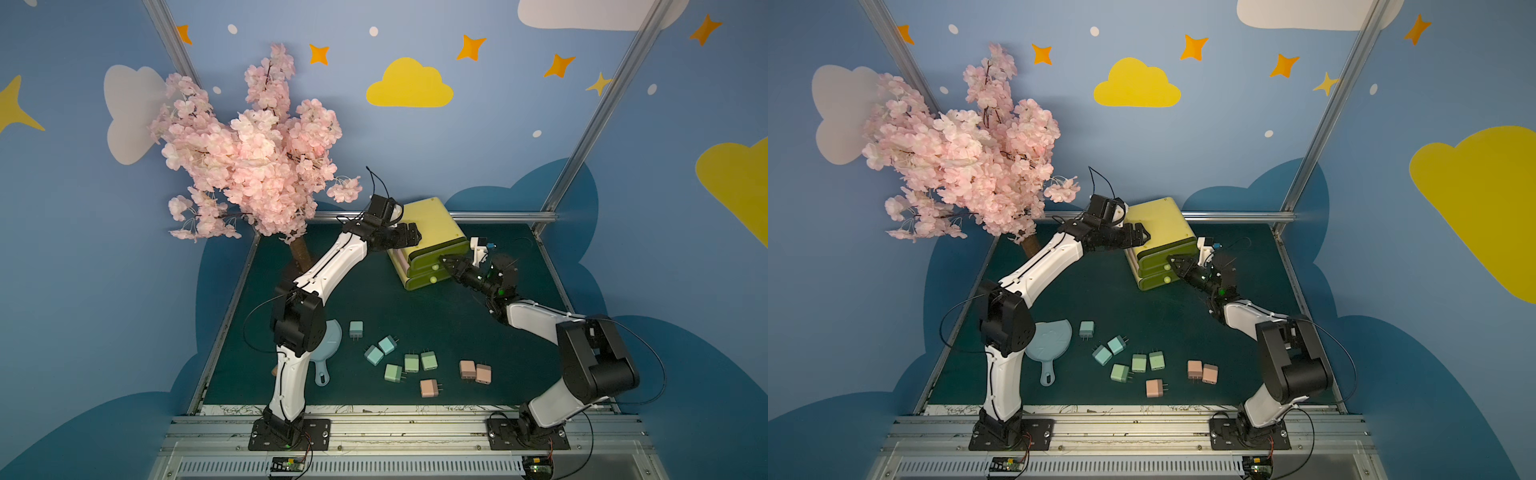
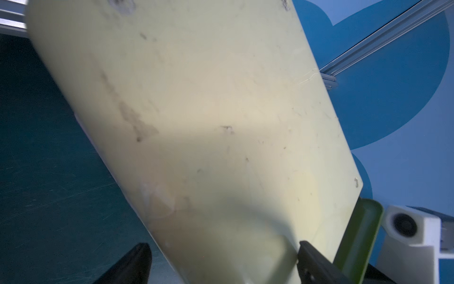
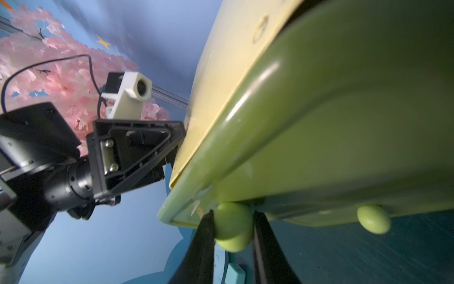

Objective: Place the plugs into the drawer by color
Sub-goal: Open the drawer in the storage box.

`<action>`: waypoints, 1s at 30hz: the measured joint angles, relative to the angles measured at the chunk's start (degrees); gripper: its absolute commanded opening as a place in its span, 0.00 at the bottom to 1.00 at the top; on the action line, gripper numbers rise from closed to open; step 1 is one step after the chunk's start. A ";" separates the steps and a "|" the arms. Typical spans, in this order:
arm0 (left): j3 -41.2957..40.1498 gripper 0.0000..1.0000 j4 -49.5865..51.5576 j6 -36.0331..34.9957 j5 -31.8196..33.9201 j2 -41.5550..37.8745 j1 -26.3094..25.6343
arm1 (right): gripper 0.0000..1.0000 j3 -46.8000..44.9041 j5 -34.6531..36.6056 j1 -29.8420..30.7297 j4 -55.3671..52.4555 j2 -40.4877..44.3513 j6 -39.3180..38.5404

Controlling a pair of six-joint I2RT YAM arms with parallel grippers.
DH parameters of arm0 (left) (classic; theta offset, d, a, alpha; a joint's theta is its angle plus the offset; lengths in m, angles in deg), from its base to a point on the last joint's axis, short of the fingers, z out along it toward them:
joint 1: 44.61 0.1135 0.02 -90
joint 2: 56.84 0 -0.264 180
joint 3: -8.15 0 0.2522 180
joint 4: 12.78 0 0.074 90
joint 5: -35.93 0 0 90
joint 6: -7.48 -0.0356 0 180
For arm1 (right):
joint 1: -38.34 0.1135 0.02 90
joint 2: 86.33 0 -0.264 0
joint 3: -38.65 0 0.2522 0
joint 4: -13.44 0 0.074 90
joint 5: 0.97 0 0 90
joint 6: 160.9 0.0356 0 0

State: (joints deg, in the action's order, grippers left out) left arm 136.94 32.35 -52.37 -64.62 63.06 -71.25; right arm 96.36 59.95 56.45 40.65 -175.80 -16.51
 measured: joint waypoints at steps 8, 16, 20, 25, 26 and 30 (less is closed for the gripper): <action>0.00 0.94 -0.81 1.16 0.02 0.13 0.13 | 0.14 -4.24 6.12 3.43 -12.81 12.02 -6.19; -0.39 0.93 -1.09 1.62 0.07 0.13 0.11 | 0.22 -7.76 8.09 4.85 -15.89 15.58 -9.31; -0.44 0.94 -1.25 1.86 0.07 0.11 0.11 | 0.30 -7.74 8.37 5.18 -16.68 15.58 -10.45; -0.44 0.94 -1.44 2.10 0.07 0.09 0.09 | 0.49 -7.72 8.24 5.11 -21.94 17.16 -13.31; -0.44 0.94 -1.42 2.12 0.04 0.04 0.09 | 0.53 -7.69 8.26 4.83 -24.24 18.47 -14.08; -0.52 0.94 -0.92 2.01 0.11 -0.44 -0.17 | 0.66 -5.03 9.38 2.56 -35.71 25.97 -18.10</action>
State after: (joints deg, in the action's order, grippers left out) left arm 136.41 31.44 -50.36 -64.51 62.62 -71.42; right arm 91.33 69.32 59.01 4.94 -149.83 -34.61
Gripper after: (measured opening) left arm 0.940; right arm 0.614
